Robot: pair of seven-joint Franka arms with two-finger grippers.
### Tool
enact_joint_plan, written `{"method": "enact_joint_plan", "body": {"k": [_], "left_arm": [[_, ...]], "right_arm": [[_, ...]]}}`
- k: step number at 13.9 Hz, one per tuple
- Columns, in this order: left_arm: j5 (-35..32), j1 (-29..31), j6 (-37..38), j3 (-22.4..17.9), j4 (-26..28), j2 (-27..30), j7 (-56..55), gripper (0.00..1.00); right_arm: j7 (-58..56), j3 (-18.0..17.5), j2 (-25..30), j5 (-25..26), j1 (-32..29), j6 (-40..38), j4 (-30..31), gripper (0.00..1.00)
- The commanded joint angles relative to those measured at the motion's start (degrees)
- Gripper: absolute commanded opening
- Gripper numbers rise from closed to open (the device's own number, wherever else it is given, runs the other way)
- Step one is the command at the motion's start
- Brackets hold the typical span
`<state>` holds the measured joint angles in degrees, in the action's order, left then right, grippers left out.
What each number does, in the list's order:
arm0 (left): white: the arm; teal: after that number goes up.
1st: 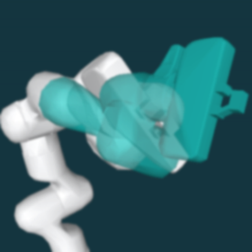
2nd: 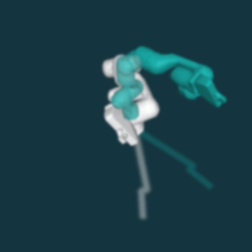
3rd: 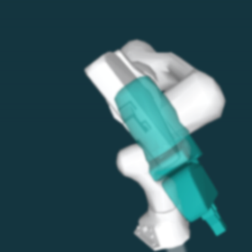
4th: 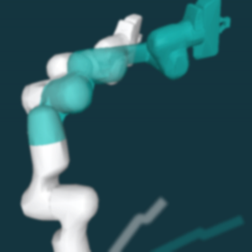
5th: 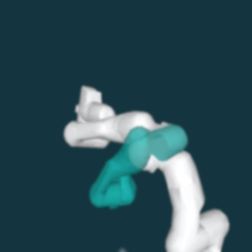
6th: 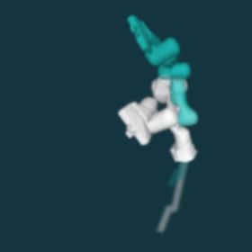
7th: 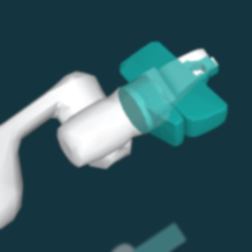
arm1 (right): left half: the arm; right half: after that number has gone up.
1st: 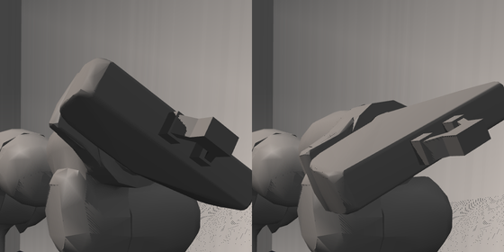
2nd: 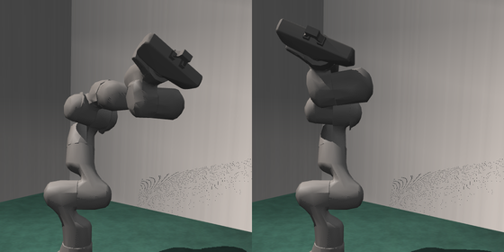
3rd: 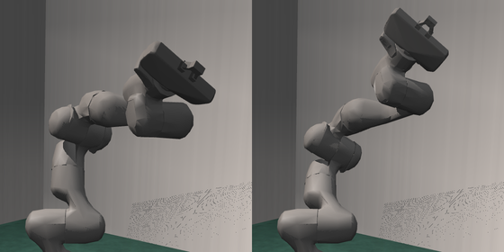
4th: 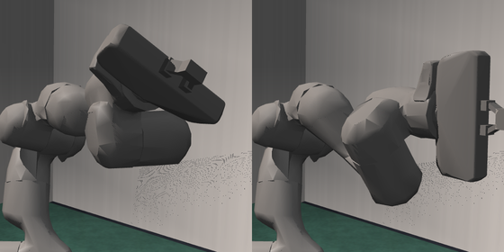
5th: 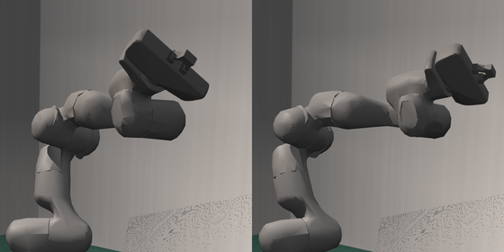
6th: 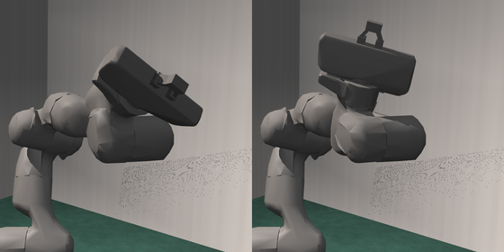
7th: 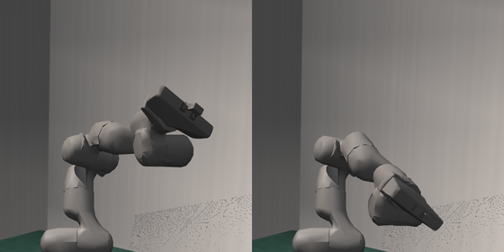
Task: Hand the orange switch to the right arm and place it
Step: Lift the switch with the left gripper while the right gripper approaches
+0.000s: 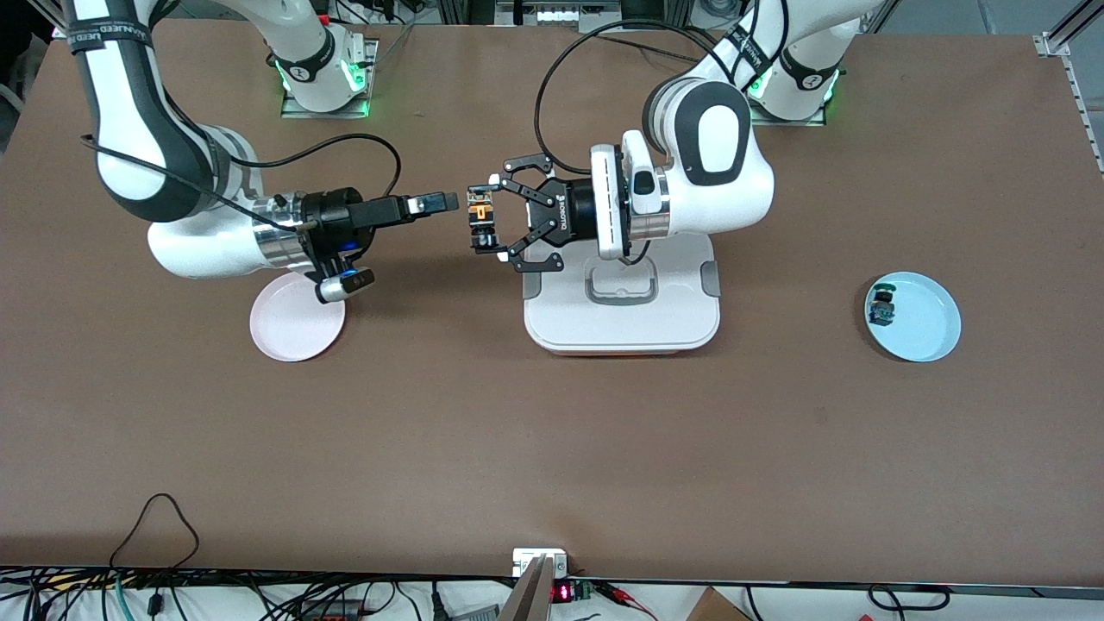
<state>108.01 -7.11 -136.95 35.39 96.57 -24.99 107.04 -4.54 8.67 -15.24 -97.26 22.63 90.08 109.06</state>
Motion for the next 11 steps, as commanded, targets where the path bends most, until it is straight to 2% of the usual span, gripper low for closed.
{"method": "enact_joint_plan", "body": {"k": [1,11], "left_arm": [[2.12,-0.44,-0.34,-0.06,-0.6,-0.23,2.12,0.13],[2.21,-1.24,-0.42,-0.06,-0.33,-0.06,2.03,0.12]], "right_arm": [[0.76,0.29,-0.49,-3.36,1.8,0.71,-0.61,1.0],[-0.03,-0.59,-4.36,-2.32,2.42,6.07,-6.67,1.0]]}}
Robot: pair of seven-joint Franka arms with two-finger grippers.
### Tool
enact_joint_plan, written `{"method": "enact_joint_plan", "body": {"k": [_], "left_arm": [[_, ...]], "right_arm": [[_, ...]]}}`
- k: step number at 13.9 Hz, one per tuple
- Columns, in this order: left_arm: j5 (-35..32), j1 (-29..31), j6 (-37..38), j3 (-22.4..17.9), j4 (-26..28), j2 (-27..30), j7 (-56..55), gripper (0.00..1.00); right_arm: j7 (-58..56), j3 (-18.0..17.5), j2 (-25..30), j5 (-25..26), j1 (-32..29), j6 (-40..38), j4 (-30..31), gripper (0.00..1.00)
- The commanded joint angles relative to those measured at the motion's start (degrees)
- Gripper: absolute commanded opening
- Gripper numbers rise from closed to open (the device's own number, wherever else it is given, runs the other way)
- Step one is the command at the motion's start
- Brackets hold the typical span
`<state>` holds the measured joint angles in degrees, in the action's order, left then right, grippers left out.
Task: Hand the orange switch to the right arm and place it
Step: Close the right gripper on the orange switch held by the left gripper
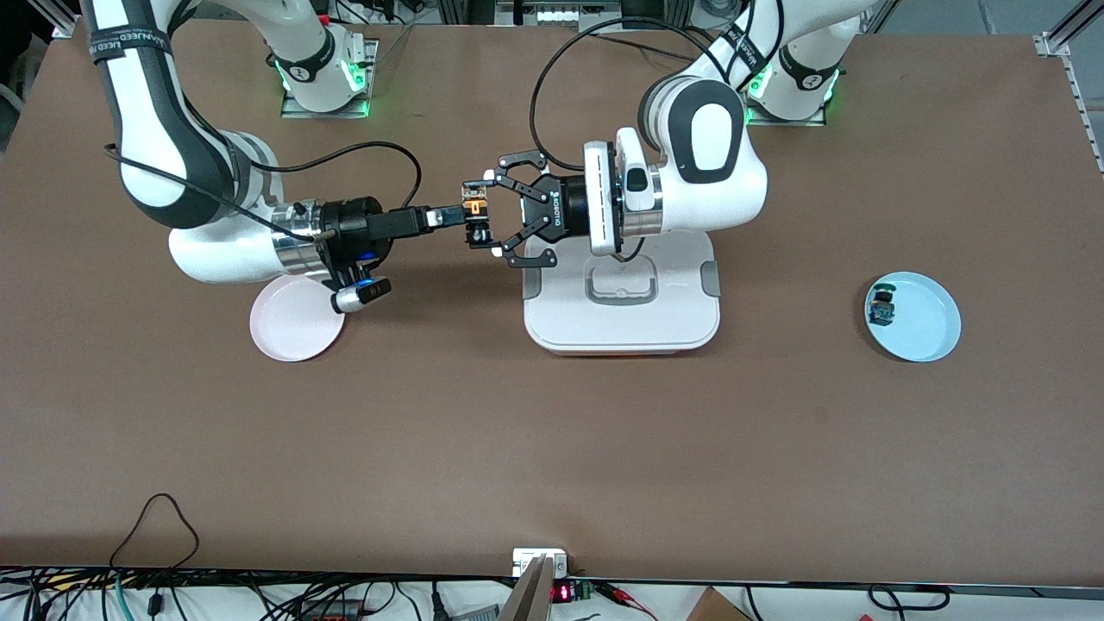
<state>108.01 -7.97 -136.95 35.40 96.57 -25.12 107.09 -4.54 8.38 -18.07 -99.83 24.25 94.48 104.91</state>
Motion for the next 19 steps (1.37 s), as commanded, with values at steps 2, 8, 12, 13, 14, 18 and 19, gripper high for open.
{"method": "enact_joint_plan", "body": {"k": [2,8,12,13,14,18,19], "left_arm": [[2.12,-0.3,-0.42,-0.16,-0.25,0.25,1.98,0.12],[2.12,-0.3,-0.42,-0.16,-0.33,0.42,2.06,0.13],[2.03,-0.38,-2.44,0.01,-0.42,0.6,2.07,0.15],[2.03,-0.38,-2.44,0.01,-0.33,0.69,2.07,0.16],[2.03,-0.38,-2.44,0.01,-0.33,0.77,2.07,0.17],[2.03,-0.3,-3.06,0.1,-0.42,0.77,2.07,0.17],[1.94,-0.38,-3.06,0.1,-0.42,0.77,2.07,0.17]], "right_arm": [[-0.38,-0.29,-1.62,0.69,0.89,1.67,-2.51,1.0],[-0.38,-0.29,-0.31,6.56,0.27,0.18,-2.07,1.0],[0.06,-0.29,0.75,6.84,-0.52,-0.79,-2.07,1.0],[0.06,-0.29,0.84,6.75,-0.52,-0.79,-1.99,1.0],[0.06,-0.29,0.93,6.75,-0.52,-0.79,-1.99,1.0],[0.24,-0.29,0.84,6.49,-0.43,-0.7,-1.81,0.3],[0.93,-0.29,0.93,6.32,-0.43,-0.79,-1.81,0.14]]}}
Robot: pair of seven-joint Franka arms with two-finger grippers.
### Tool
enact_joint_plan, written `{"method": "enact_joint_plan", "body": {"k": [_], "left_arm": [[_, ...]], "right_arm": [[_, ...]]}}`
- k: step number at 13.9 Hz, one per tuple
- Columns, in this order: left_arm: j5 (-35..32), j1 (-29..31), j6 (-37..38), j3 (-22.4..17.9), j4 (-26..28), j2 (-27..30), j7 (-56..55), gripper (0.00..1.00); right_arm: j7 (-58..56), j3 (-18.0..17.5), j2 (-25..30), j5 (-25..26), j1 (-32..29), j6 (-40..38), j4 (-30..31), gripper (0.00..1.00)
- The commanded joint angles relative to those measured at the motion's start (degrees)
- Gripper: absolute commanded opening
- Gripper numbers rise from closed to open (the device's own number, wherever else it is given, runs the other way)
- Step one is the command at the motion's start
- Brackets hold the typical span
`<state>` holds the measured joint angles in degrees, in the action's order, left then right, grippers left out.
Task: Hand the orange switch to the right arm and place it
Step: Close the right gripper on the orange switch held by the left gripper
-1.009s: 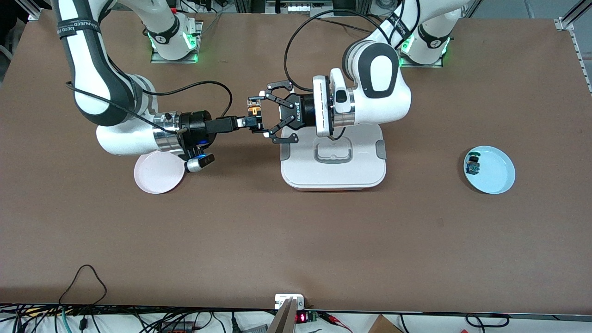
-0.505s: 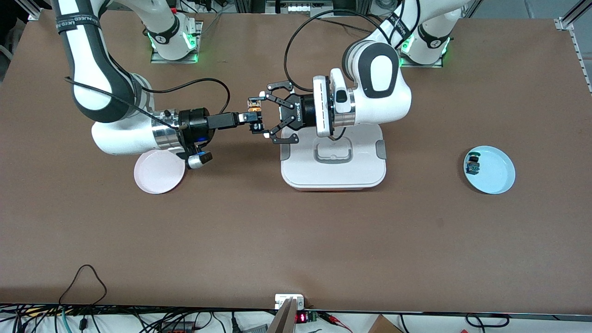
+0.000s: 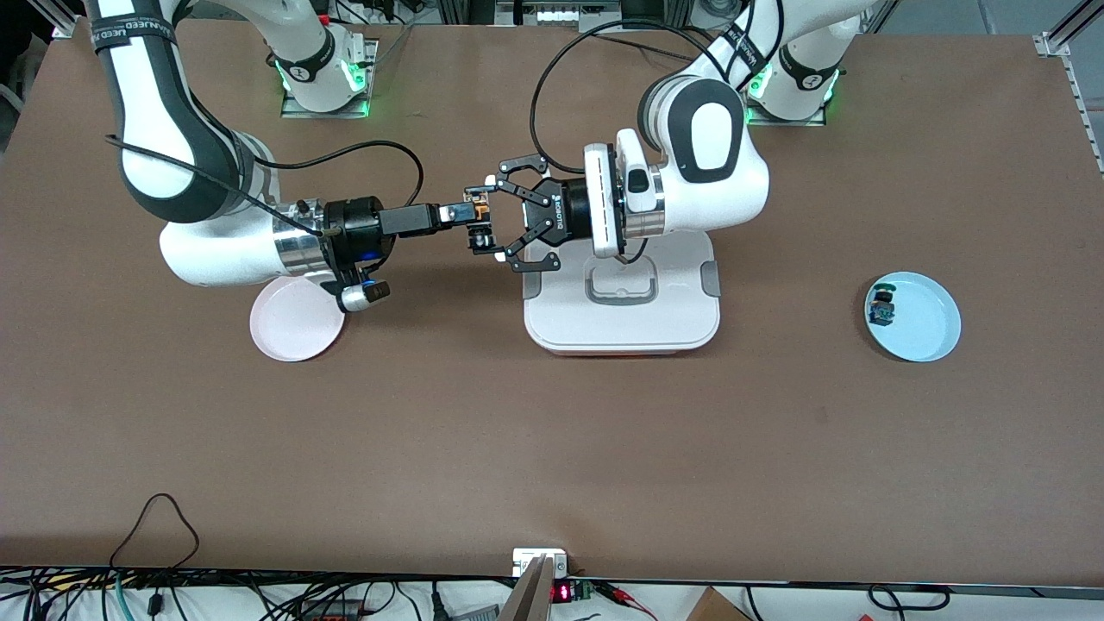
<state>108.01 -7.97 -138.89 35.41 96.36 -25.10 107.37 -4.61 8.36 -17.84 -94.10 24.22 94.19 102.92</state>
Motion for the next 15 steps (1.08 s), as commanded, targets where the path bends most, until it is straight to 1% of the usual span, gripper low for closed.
{"method": "enact_joint_plan", "body": {"k": [1,6,7,8,9,11,13,15], "left_arm": [[1.94,-0.38,-1.12,0.1,-0.2,0.76,1.79,0.17],[1.94,-0.38,-1.12,0.1,-0.2,0.84,1.79,0.18],[2.03,-0.3,-1.2,0.1,-0.2,1.02,1.79,0.28],[2.03,-0.3,-1.21,0.1,-0.12,1.45,1.79,0.88],[2.03,-0.21,-1.29,0.1,-0.03,1.63,1.61,1.0],[1.77,1.1,-1.21,0.01,1.1,3.64,0.91,1.0],[0.98,3.65,-0.33,0.01,4.35,7.59,-1.36,1.0],[-0.33,3.83,0.2,-0.08,5.51,9.45,-4.79,1.0]], "right_arm": [[2.66,-0.28,0.7,0.23,-0.4,-0.5,0.0,0.0],[3.29,-0.28,0.87,0.06,-0.4,-0.41,-0.18,0.0],[3.29,-0.28,0.87,0.06,-0.4,-0.41,-0.18,0.0],[3.2,-0.28,0.87,0.06,-0.4,-0.41,-0.18,0.0],[3.2,-0.28,0.87,0.06,-0.4,-0.41,-0.18,0.0],[3.11,-0.28,0.87,0.06,-0.4,-0.41,-0.18,0.0],[2.85,-0.19,0.87,0.06,-0.75,-0.41,-0.09,0.0],[2.06,-0.19,1.05,1.19,-2.67,-0.76,0.26,0.0]]}}
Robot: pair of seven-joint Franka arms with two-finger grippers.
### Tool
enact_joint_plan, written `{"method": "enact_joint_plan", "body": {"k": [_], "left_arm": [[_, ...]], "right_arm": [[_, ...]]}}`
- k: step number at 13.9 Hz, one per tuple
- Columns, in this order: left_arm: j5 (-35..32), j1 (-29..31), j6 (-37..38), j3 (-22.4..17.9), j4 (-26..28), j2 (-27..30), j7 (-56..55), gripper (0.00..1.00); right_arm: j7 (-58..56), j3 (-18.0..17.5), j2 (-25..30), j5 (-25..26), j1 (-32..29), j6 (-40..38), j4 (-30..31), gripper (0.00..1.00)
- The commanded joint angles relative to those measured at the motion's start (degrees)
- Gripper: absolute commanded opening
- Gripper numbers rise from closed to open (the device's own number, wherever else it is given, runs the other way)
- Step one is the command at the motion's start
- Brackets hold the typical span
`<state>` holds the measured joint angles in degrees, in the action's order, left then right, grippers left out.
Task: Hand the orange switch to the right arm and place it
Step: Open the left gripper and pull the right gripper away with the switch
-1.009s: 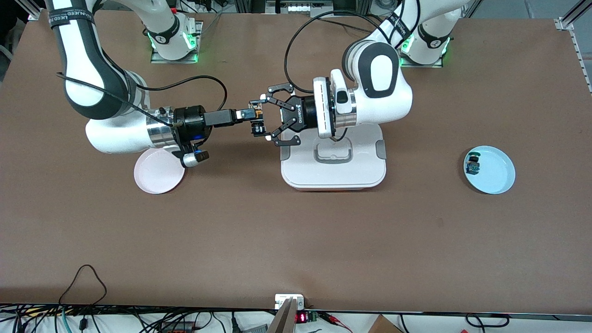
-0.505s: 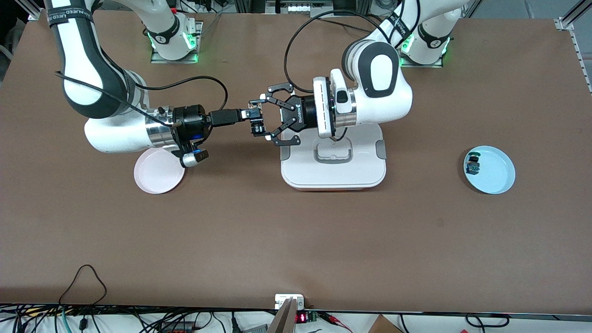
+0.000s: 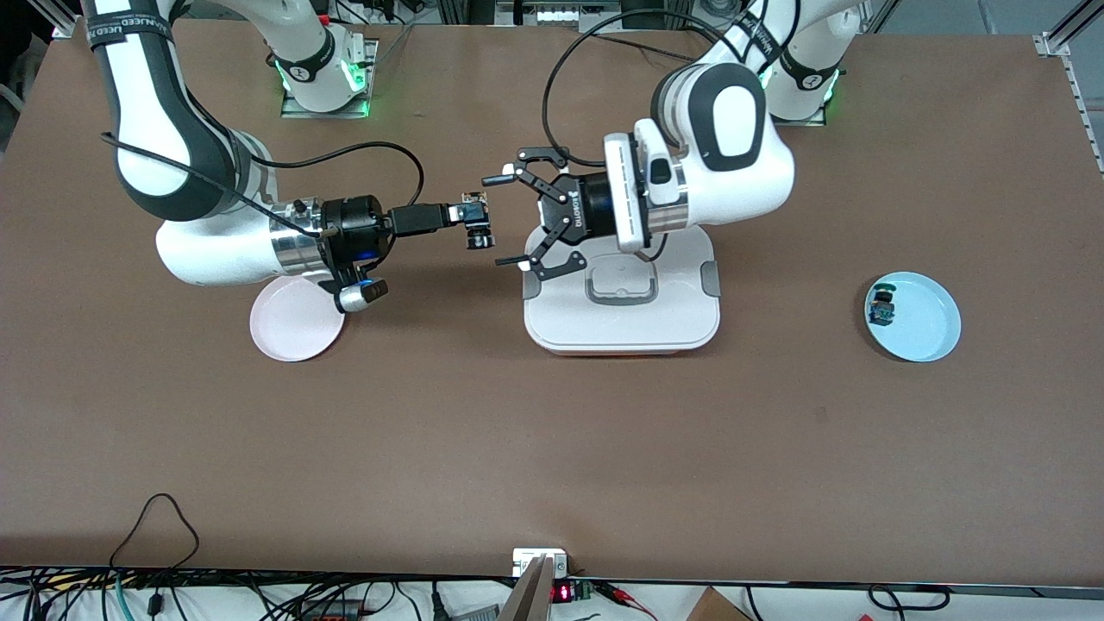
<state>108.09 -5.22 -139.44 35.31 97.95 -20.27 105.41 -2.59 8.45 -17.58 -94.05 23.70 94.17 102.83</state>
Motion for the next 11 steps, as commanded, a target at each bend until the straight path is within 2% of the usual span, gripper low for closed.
{"method": "enact_joint_plan", "body": {"k": [1,3,6,8,11], "left_arm": [[-3.12,1.96,3.01,-0.24,3.66,4.63,-3.62,1.0],[-10.67,6.26,10.03,-0.24,3.39,4.63,-8.44,1.0],[-27.09,12.15,19.1,-0.42,1.29,4.8,-22.91,1.0],[-41.84,13.39,22.97,-0.51,-0.73,4.72,-33.11,1.0],[-55.48,13.66,26.67,-0.51,-1.09,4.89,-44.99,1.0]], "right_arm": [[-0.74,-0.28,0.96,3.41,-3.56,-2.57,0.52,0.0],[-6.17,-0.28,0.97,11.39,-6.9,-4.08,0.61,0.0],[-13.47,-0.28,1.05,27.63,-10.08,-4.17,0.44,0.0],[-18.39,-0.19,1.58,37.83,-11.31,-4.17,0.26,0.0],[-26.56,-0.19,1.67,53.83,-11.75,-3.47,0.09,0.0]]}}
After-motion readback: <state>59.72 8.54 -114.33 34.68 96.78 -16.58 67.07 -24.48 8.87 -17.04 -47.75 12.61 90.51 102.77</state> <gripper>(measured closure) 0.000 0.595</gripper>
